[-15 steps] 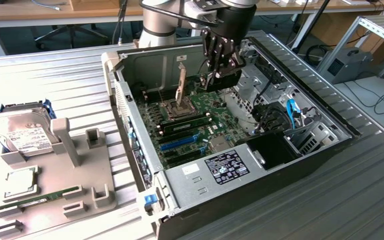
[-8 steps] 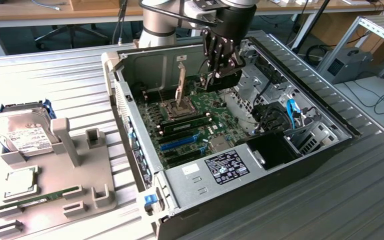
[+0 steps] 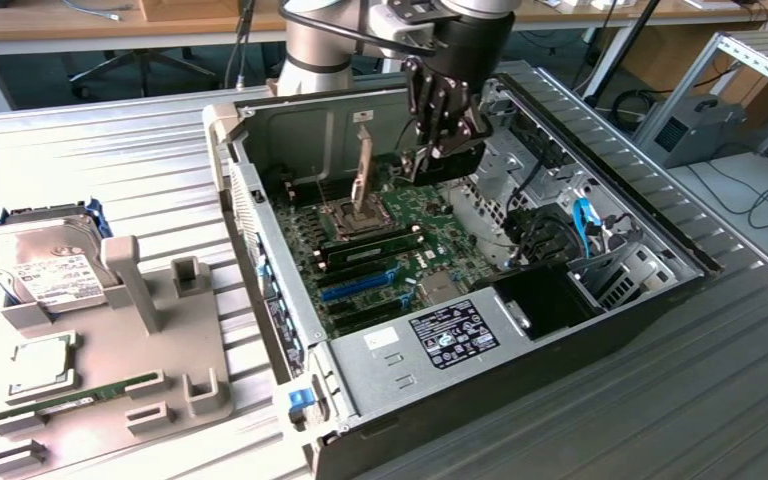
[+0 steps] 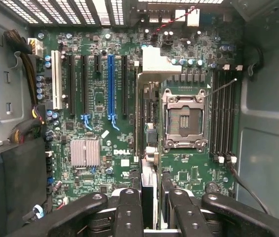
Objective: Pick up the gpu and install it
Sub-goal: 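Insert the gpu into the slot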
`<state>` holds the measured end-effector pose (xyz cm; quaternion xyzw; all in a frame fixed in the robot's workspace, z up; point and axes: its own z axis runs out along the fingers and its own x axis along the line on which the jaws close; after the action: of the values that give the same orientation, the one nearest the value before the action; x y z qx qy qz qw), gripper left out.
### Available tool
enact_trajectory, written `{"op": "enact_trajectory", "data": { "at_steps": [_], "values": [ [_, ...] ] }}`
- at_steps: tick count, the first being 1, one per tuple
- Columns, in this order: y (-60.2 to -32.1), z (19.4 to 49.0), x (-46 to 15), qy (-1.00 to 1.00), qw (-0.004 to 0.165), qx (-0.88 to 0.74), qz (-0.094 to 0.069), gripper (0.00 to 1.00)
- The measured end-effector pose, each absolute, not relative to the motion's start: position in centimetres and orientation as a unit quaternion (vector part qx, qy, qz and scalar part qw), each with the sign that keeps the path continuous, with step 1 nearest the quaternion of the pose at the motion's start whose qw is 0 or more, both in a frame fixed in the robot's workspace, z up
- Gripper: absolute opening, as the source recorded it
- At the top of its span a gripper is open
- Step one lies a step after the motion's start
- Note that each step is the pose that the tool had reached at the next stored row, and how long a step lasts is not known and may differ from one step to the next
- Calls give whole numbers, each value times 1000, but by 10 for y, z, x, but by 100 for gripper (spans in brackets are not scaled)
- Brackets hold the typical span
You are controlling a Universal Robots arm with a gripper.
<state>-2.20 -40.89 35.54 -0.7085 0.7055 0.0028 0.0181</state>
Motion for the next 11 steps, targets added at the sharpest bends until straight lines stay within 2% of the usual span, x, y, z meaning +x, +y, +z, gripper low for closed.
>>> {"op": "enact_trajectory", "data": {
  "at_steps": [11],
  "values": [
    [-419, 355, -22, 706, 18, -708, 3, 26]
  ]
}}
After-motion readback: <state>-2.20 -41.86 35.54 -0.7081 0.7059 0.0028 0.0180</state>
